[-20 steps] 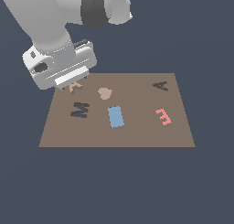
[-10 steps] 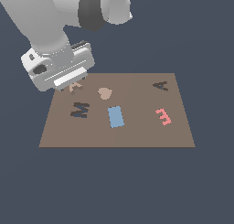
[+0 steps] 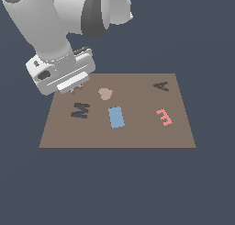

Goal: Insert a designated object into the corresponding slot on a board.

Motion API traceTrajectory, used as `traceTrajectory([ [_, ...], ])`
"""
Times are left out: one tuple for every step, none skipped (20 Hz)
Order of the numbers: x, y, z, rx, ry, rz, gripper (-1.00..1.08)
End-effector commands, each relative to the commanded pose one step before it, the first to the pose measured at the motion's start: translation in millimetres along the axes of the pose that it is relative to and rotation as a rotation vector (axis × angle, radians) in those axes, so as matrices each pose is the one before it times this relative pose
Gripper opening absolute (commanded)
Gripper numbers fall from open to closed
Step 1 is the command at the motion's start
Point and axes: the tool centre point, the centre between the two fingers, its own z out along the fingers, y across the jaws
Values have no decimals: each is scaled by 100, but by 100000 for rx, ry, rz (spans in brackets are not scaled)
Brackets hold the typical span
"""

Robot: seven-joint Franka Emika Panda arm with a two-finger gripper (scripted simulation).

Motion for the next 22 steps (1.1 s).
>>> traceTrajectory([
  [18, 28, 37, -74, 50, -22, -100],
  [0, 0, 0, 0, 0, 0, -100],
  [0, 0, 0, 0, 0, 0, -100],
  [0, 0, 0, 0, 0, 0, -100],
  [0, 0, 0, 0, 0, 0, -100],
  [0, 0, 0, 0, 0, 0, -100],
  [0, 0, 0, 0, 0, 0, -100],
  [0, 0, 0, 0, 0, 0, -100],
  [2, 15, -36, -42, 16, 20, -100],
  [2, 3, -63, 0, 0, 0, -100],
  [6, 10, -188, 0, 0, 0, -100],
  [23, -2, -170, 30, -13, -36, -100],
  [2, 3, -62, 0, 0, 0, -100],
  [-20, -22, 179, 39, -29, 7, -100],
  [51, -30, -1, 0, -1, -138, -100],
  [149, -87, -4, -1, -1, -403, -100],
  [251, -148, -7, -2, -1, -678, -100],
  [351, -206, -9, -2, -1, -948, -100],
  [452, -267, -12, -3, -2, -1222, -100],
  [552, -327, -14, -3, -2, -1494, -100],
  [652, -388, -17, -4, -2, -1768, -100],
  [752, -449, -20, -4, -3, -2043, -100],
])
